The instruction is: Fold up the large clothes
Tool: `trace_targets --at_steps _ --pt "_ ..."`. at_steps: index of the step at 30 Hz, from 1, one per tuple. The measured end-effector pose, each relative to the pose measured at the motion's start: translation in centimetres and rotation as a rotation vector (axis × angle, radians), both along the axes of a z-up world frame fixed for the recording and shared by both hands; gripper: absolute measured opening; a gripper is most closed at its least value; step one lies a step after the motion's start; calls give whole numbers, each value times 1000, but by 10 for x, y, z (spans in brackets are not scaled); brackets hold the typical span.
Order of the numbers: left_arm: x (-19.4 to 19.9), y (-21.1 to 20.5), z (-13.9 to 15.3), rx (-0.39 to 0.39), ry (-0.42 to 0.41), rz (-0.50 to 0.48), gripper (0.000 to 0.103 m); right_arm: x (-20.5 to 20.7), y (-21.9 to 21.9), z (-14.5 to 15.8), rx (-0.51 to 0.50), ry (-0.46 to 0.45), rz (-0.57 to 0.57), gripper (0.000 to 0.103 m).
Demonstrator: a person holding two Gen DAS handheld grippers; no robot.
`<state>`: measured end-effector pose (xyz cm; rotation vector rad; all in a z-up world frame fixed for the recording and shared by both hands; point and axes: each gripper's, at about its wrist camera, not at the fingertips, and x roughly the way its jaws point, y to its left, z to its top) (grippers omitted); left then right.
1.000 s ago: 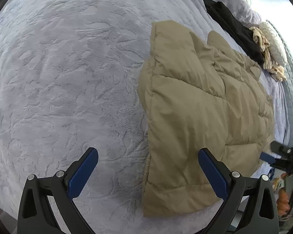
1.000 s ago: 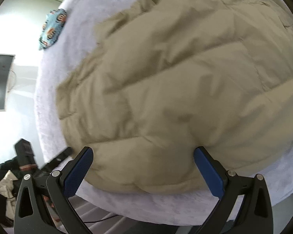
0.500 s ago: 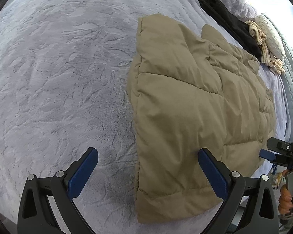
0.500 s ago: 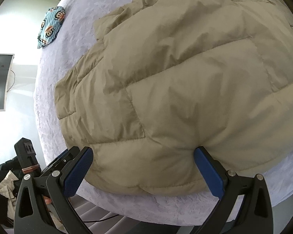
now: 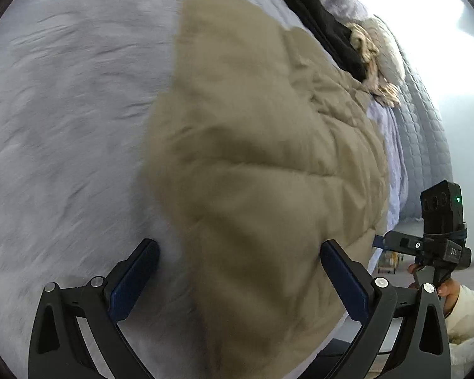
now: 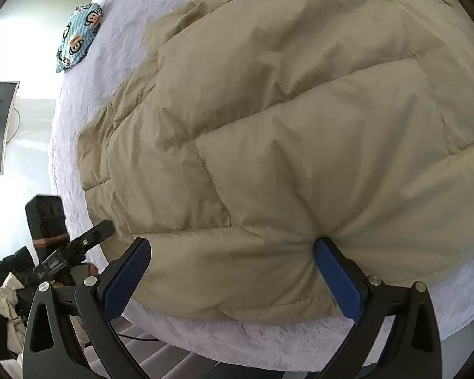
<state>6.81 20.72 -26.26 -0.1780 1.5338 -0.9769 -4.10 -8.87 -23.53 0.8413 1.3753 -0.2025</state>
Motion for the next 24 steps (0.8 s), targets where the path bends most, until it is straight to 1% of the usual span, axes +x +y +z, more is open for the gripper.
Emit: trace_targets --at_steps 3,4,7,10,12,13,14,16,17,19,20,21,22,23,24 --pt "1 -24 2 -51 1 -46 103 0 2 -2 -1 3 0 103" --pt "0 -34 0 -53 2 -69 103 0 1 -2 -1 4 1 103" --pt "-3 -50 -11 -4 -22 -122 103 1 1 -3 -1 6 4 103" --pt "-2 -53 -12 -4 -11 -129 102 1 -1 -3 2 6 3 103" --pt "-2 -55 -10 -11 -4 -142 76 1 -2 -1 9 8 7 103" --pt "-1 -55 -9 -35 23 -154 53 1 -2 1 13 7 8 103" --pt "-2 -54 -9 -62 53 -152 39 1 -3 4 23 2 13 103" --pt "-4 -53 -2 -84 54 -147 32 0 -5 13 34 -9 24 103" --pt "-5 -54 2 -87 51 -144 29 -2 -9 20 15 -20 30 103" --pt "-6 -54 9 -97 53 -135 26 -5 -18 34 -41 -40 30 102" --pt "-7 -54 15 -103 50 -131 25 -6 -27 41 -74 -56 16 94" --pt "-7 -55 20 -105 47 -129 25 -8 -34 45 -102 -68 -1 68" --pt "-8 -56 25 -109 44 -127 25 -8 -44 48 -146 -63 -19 47" --pt "-9 -57 33 -114 46 -120 22 -8 -49 48 -168 -54 -27 17" --pt "-10 -58 39 -114 50 -114 22 -7 -59 45 -180 -57 -44 14"
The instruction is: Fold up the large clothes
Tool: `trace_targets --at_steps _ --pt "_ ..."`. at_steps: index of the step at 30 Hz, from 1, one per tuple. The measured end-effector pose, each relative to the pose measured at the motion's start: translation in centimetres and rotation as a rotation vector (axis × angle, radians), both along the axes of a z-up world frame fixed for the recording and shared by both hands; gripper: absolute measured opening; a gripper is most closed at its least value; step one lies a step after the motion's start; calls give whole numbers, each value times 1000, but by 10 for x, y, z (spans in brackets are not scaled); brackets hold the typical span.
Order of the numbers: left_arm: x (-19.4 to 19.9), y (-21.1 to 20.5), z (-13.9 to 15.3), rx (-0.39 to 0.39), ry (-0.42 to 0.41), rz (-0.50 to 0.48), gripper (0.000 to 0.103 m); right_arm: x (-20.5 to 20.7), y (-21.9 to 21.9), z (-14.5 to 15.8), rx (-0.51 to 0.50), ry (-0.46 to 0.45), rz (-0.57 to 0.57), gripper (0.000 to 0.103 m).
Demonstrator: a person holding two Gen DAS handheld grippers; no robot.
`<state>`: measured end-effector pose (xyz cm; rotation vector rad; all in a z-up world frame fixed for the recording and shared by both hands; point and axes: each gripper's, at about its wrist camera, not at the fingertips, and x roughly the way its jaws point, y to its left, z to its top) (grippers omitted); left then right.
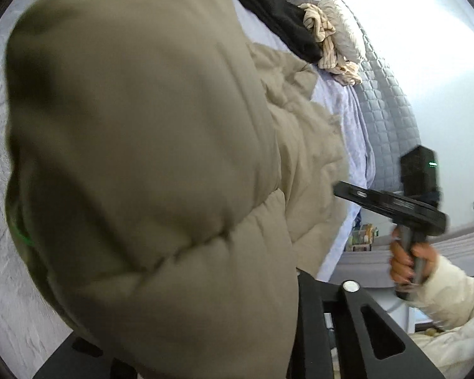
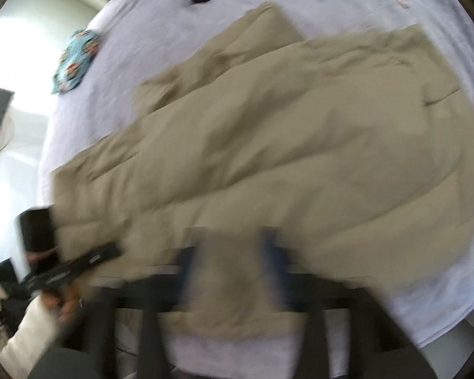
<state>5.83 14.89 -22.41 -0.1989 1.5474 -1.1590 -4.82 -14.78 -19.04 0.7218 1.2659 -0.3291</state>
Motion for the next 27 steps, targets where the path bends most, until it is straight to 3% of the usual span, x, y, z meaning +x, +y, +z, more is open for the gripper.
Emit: trace_targets --at_steps 7,11,18,22,24,26,27 --pt "-25 -35 78 2 -79 -4 22 22 -30 -32 23 -62 31 14" --pt "-54 -84 125 72 -154 11 22 34 -46 -56 118 -80 43 13" --pt "-98 -183 157 254 -237 20 22 38 -63 -85 270 -89 70 9" --pt "-115 -239 165 308 -280 -21 24 21 -88 -70 324 -88 67 9" --pt "-134 -262 167 305 -281 -55 34 -1 -111 -50 306 -119 58 9" --pt "-142 -281 162 271 -260 -88 60 -27 -136 -33 271 -144 22 9" --pt "-147 -294 156 243 -235 -111 65 -48 -154 -25 261 -156 -20 9"
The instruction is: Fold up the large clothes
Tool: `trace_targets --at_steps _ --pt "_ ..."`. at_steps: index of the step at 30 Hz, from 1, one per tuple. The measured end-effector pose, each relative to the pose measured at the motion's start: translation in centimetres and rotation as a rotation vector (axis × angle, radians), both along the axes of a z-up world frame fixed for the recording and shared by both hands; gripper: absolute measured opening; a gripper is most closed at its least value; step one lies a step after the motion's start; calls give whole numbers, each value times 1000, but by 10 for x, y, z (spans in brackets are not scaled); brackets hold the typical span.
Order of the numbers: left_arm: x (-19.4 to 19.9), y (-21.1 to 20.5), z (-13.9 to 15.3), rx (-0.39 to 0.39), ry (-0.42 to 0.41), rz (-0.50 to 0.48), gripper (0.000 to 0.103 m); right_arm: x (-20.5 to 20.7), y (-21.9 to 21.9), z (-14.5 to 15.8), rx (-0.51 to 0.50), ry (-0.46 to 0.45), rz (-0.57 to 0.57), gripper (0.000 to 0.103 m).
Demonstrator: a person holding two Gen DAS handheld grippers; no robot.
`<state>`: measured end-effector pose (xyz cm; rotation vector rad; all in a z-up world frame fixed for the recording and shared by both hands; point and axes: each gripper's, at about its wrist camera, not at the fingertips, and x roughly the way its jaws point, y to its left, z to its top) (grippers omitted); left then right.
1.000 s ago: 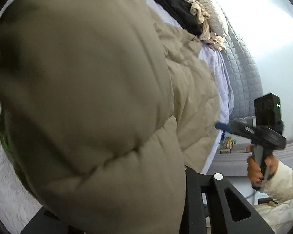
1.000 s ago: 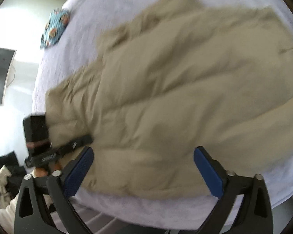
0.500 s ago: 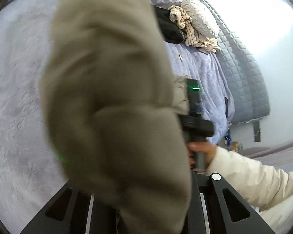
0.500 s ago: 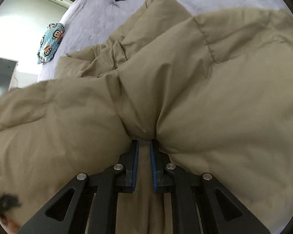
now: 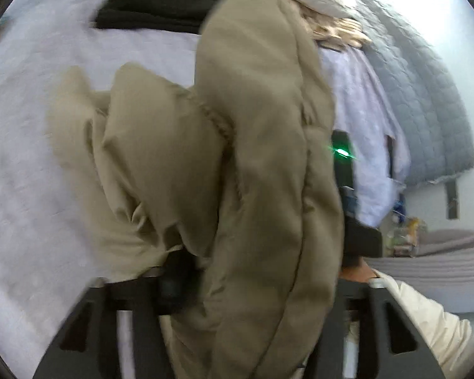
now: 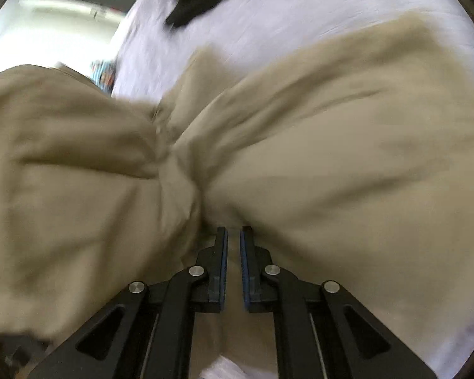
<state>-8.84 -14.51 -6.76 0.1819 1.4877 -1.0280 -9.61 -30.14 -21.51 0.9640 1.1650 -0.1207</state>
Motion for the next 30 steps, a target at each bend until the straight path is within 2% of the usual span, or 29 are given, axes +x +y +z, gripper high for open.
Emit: trace_targets --at_steps 1,5,7,10,11,12,14,19,21,23,25,26,27,28,30 --pt "-5 -14 -8 -16 30 -24 69 -16 -12 3 3 -2 -33 9" --pt "-17 -50 -43 -67 108 -84 71 -80 -52 4 2 39 -135 9" --pt "-17 -67 -64 -102 159 -79 86 -107 -65 0 13 61 -173 9" --pt "-10 -79 -81 -88 146 -50 86 -134 -76 -3 33 78 -195 13" --pt "-13 -97 -90 -78 129 -38 86 -144 -78 -2 38 80 -199 27" --pt "-13 -100 -98 -71 118 -30 86 -153 -80 0 46 74 -205 54" --pt "-17 -109 -109 -51 83 -13 86 -167 -82 10 64 25 -210 78" --pt "-17 -130 -108 -16 25 1 86 -163 -62 46 120 -130 -108 78" --pt "-17 -133 -104 -17 9 -9 86 -157 -54 60 132 -181 -33 80" --pt "-17 -136 -94 -30 -9 -23 86 -138 -34 66 120 -192 50 80" --pt "-13 -132 -72 -77 -48 -32 86 -118 -16 62 99 -178 65 80" --pt "-9 -126 -61 -99 -74 -23 86 -111 -11 56 76 -152 63 76" --pt "-4 -119 -51 -113 -113 -4 86 -106 -8 52 45 -121 53 39" --pt "3 -108 -41 -118 -164 24 86 -103 -7 47 12 -97 37 16" --pt "18 -86 -30 -94 -275 83 86 -100 -12 39 -83 -29 -15 13"
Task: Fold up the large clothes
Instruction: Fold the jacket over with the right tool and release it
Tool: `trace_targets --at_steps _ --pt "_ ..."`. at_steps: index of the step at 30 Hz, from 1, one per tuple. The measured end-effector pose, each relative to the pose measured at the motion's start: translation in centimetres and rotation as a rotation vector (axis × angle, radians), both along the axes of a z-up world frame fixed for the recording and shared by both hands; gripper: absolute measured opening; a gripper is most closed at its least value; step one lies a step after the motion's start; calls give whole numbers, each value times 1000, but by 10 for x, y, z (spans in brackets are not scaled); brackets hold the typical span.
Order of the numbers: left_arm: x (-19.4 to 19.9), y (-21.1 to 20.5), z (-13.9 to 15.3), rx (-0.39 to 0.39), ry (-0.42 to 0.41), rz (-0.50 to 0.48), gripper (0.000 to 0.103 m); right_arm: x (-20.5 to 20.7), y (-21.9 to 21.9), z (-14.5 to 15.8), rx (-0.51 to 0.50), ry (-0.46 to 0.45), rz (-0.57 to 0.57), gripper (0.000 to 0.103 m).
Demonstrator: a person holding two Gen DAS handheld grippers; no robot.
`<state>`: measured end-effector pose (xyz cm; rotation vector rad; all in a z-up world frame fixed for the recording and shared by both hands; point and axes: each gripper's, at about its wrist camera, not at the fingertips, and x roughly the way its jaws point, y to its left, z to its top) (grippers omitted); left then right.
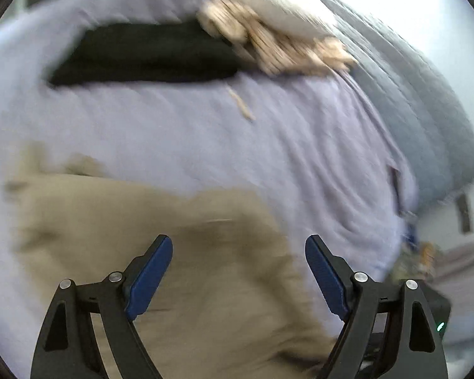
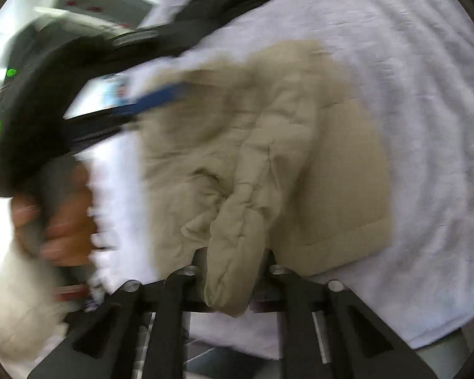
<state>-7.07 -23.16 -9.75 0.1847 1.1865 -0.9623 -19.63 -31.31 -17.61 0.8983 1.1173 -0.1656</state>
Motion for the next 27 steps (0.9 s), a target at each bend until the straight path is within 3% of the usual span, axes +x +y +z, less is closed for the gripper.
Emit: trace_targets --at_steps 3,5,8,14,17,19,22,25,27 --pt "25 30 -7 114 -179 85 86 -12 -9 -3 -48 25 -49 12" --pt "42 41 -30 223 -226 121 86 -25 -8 -7 -55 51 -64 12" --pt "53 39 -54 225 -156 155 86 -38 -11 -18 -75 93 -80 12" --pt "30 -26 -75 243 -203 105 86 -69 -33 -57 -56 190 -164 12" --pt "16 -51 -85 267 -234 63 86 -82 -47 -77 12 219 -227 12" --pt "14 -58 -89 288 -241 65 86 -86 -52 -75 38 216 -245 12" --pt "17 -57 -93 292 -229 82 86 -95 -65 -43 -7 158 -255 17" --pt "17 -54 -94 293 -235 83 86 -94 -71 -16 -41 82 -244 30" --pt "17 -52 -93 298 -238 88 86 -84 -76 -4 -35 24 -221 59"
